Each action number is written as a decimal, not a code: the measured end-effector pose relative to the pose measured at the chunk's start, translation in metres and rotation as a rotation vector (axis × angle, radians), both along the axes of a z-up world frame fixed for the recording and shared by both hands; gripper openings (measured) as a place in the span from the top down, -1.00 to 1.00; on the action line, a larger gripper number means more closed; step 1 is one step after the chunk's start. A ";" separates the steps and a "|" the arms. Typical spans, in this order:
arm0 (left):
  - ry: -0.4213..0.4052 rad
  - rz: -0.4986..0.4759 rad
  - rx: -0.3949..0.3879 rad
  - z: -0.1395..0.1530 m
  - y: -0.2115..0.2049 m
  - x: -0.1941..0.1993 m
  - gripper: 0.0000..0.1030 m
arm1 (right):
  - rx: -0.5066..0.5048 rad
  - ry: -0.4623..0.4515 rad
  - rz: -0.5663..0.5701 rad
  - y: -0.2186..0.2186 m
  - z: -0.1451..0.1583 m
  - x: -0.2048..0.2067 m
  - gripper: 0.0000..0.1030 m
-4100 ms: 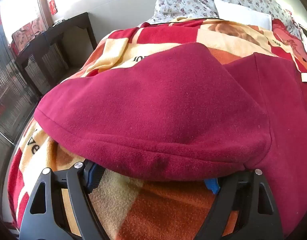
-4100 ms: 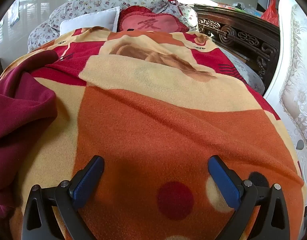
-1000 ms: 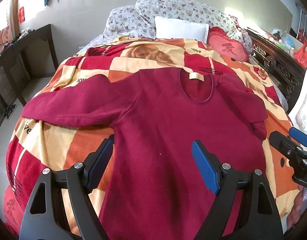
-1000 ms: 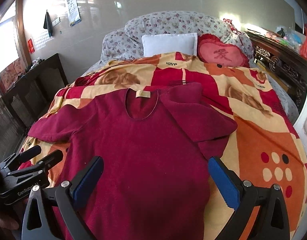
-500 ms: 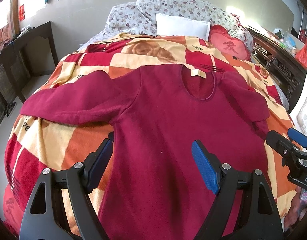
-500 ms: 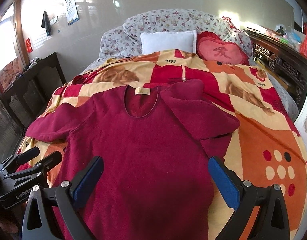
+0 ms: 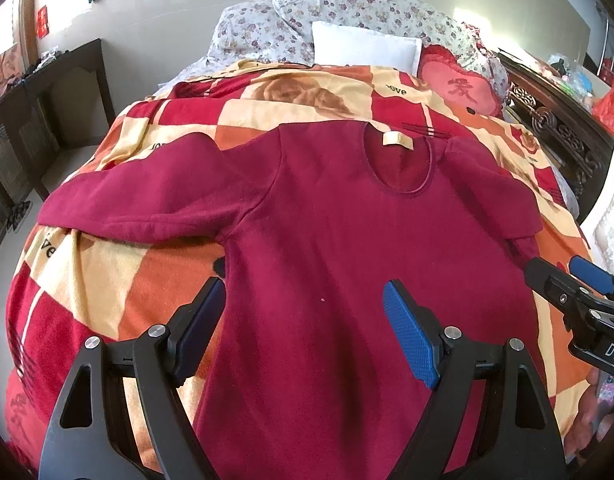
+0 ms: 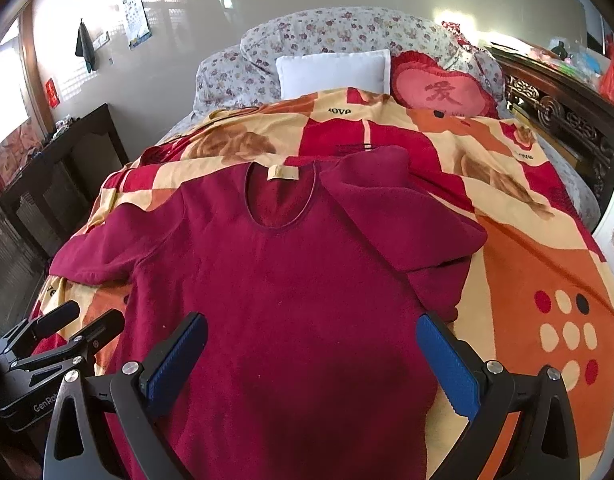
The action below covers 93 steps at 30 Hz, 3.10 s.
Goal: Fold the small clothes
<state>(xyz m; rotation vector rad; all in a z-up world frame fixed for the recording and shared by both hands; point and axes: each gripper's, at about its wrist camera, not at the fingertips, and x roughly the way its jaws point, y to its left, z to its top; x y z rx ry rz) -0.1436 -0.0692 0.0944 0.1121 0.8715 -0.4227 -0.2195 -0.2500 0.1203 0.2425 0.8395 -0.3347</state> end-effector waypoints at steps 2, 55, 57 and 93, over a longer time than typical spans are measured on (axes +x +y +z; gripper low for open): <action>0.003 0.003 0.000 -0.001 0.000 0.001 -0.58 | -0.001 0.002 -0.002 0.001 -0.001 0.002 -1.00; 0.208 0.720 -0.443 -0.046 0.268 0.179 -0.58 | 0.068 0.105 0.147 0.043 -0.044 0.091 -0.99; 0.219 0.752 -0.467 -0.052 0.277 0.188 -0.57 | 0.075 0.111 0.154 0.045 -0.047 0.097 -0.99; 0.174 -0.095 -0.362 -0.028 -0.046 0.115 0.85 | 0.145 0.115 -0.080 -0.055 -0.059 0.060 -0.99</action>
